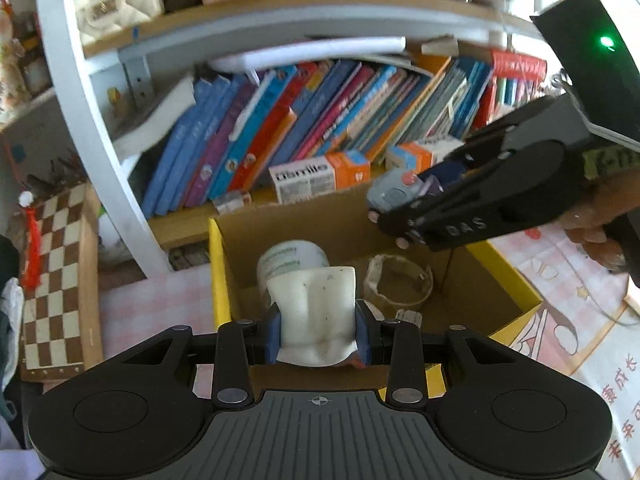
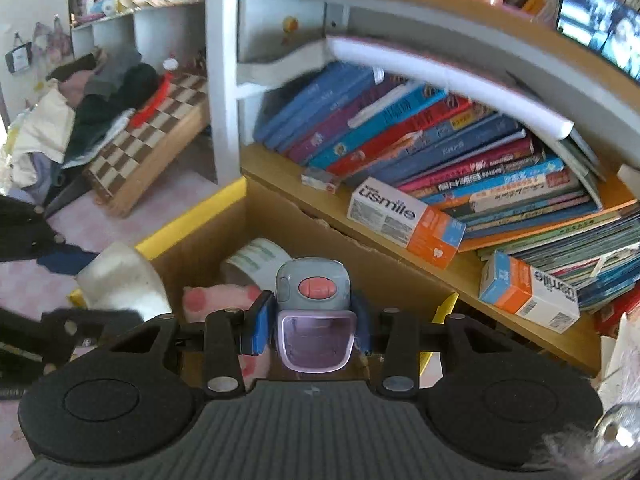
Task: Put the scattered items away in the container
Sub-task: 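Lower the purple cup into the box and open the right gripper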
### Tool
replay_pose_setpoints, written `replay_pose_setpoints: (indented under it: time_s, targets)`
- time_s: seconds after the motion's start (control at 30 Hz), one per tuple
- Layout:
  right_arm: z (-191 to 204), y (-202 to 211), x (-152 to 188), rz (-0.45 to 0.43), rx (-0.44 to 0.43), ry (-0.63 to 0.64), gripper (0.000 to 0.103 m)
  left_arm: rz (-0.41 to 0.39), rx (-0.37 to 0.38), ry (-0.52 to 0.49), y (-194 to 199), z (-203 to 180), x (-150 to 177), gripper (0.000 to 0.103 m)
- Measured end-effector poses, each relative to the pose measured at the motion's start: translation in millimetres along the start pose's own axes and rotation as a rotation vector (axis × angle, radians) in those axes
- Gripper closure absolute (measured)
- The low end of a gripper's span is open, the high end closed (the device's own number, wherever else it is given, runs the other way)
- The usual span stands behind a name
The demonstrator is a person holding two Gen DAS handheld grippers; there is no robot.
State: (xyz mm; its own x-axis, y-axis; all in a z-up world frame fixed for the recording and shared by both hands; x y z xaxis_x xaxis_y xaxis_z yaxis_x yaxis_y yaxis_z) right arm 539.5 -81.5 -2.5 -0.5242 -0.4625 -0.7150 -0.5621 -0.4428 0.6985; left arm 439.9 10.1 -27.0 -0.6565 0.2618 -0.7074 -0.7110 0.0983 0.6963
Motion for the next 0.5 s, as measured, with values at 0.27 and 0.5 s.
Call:
replay_pose_setpoints:
  time_s: [0.27,0.5]
  targets:
    - [-12.4,-52.1,4.0,0.093,-0.015,-0.036,0.065,0.132,0.055,0.041,-35.9,2.6,17.2,0.069]
    - [-12.3,-88.4,5.6,0.177,-0.010,-0.008,0.065,0.210,0.078,0.062,-52.5,9.1,29.5,0.069]
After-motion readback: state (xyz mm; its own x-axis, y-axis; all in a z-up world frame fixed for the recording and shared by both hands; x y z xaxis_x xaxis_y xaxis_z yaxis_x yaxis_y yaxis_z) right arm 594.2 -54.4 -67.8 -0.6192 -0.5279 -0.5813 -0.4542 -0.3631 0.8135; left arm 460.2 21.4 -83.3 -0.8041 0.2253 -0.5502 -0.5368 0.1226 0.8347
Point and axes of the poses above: each gripper's, at about its wrist camera, not at the fingertips, and y roughly against the way its jaws point, z to its left, x to its underside, the point moved 10 cm from there along -y, roughly the way its jaws point, and after that the axes turned 3 degrees about -y, right-handed, at the moved point
